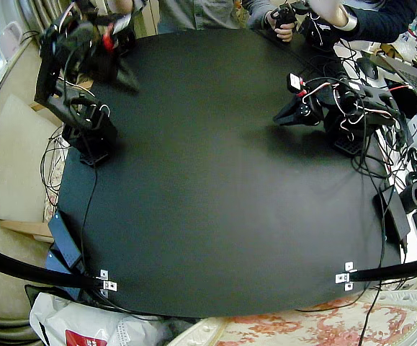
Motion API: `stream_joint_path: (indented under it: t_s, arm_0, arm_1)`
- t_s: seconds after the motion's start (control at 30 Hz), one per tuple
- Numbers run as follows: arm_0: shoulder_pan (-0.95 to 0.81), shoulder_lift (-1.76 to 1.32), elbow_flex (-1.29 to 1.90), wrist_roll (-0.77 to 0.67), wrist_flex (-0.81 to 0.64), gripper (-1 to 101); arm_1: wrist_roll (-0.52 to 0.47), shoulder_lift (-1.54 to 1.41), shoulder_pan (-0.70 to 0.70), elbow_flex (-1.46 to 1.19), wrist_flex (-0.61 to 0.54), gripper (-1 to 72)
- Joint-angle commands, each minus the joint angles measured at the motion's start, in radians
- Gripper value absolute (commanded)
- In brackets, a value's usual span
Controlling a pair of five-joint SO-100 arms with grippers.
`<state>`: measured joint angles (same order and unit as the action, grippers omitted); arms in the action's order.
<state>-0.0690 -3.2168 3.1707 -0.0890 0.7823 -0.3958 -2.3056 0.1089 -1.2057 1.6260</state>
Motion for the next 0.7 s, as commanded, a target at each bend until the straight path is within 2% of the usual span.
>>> stream_joint_path:
  t_s: [0.0, 0.03, 0.07, 0.1, 0.13, 0.17, 0.2, 0.27, 0.3, 0.33, 0.37, 0.43, 0.47, 0.5, 0.53, 0.57, 0.6, 0.63, 0.67]
  arm_0:
    - [0.002, -0.026, 0.012, -0.011, -0.009, 0]
    - [0.002, -0.026, 0.012, -0.011, -0.009, 0]
    - [-0.002, -0.026, 0.012, -0.011, -0.009, 0]
    - [-0.002, -0.026, 0.012, -0.011, -0.009, 0]
    - [-0.002, -0.026, 0.012, -0.014, -0.008, 0]
    - [0.000, -0.026, 0.012, -0.015, -0.008, 0]
    - [0.003, -0.026, 0.012, -0.015, -0.008, 0]
    - [0.002, -0.026, 0.012, -0.015, -0.008, 0]
    - [0.003, -0.026, 0.012, -0.017, -0.008, 0]
    - [0.003, -0.026, 0.012, -0.017, -0.008, 0]
    - [0.006, -0.026, 0.012, -0.020, -0.008, 0]
    - [0.008, -0.026, 0.012, -0.021, -0.008, 0]
    - [0.012, -0.026, 0.012, -0.021, -0.008, 0]
    - [0.012, -0.026, 0.012, -0.023, -0.008, 0]
    - [0.012, -0.026, 0.012, -0.023, -0.008, 0]
    - [0.012, -0.026, 0.012, -0.023, -0.008, 0]
    - [0.012, -0.026, 0.012, -0.023, -0.008, 0]
    - [0.012, -0.026, 0.012, -0.020, -0.008, 0]
    - [0.012, -0.026, 0.012, -0.021, -0.008, 0]
  arm_1:
    - [-0.170, -0.508, 0.258, 0.219, -0.428, -0.5]
    - [-0.256, -0.752, 0.517, -0.126, -0.660, -0.5]
    - [-0.290, -0.864, 0.598, -0.299, -0.692, -0.5]
    - [-0.230, -0.913, 0.523, -0.393, -0.719, -0.5]
    - [-0.130, -0.971, 0.457, -0.529, -0.798, -0.5]
    - [-0.100, -0.971, 0.477, -0.620, -0.910, -0.5]
    - [-0.063, -0.973, 0.462, -0.678, -0.948, -0.5]
    - [0.071, -0.959, 0.339, -0.699, -0.873, -0.5]
    - [0.253, -0.966, 0.166, -0.732, -0.784, -0.5]
    - [0.253, -0.966, 0.222, -0.724, -0.792, -0.5]
    - [0.178, -0.966, 0.327, -0.678, -0.859, -0.5]
    - [-0.037, -0.974, 0.601, -0.637, -1.068, -0.5]
    - [-0.166, -0.917, 0.739, -0.571, -1.118, -0.5]
    - [-0.224, -0.764, 0.769, -0.457, -1.085, -0.5]
    - [-0.218, -0.687, 0.735, -0.394, -1.068, -0.5]
    - [-0.222, -0.551, 0.675, -0.221, -0.957, -0.5]
    - [-0.124, -0.466, 0.480, -0.210, -0.784, -0.5]
    - [-0.094, -0.393, 0.330, -0.132, -0.637, -0.5]
    - [-0.115, -0.334, 0.325, -0.006, -0.532, -0.5]
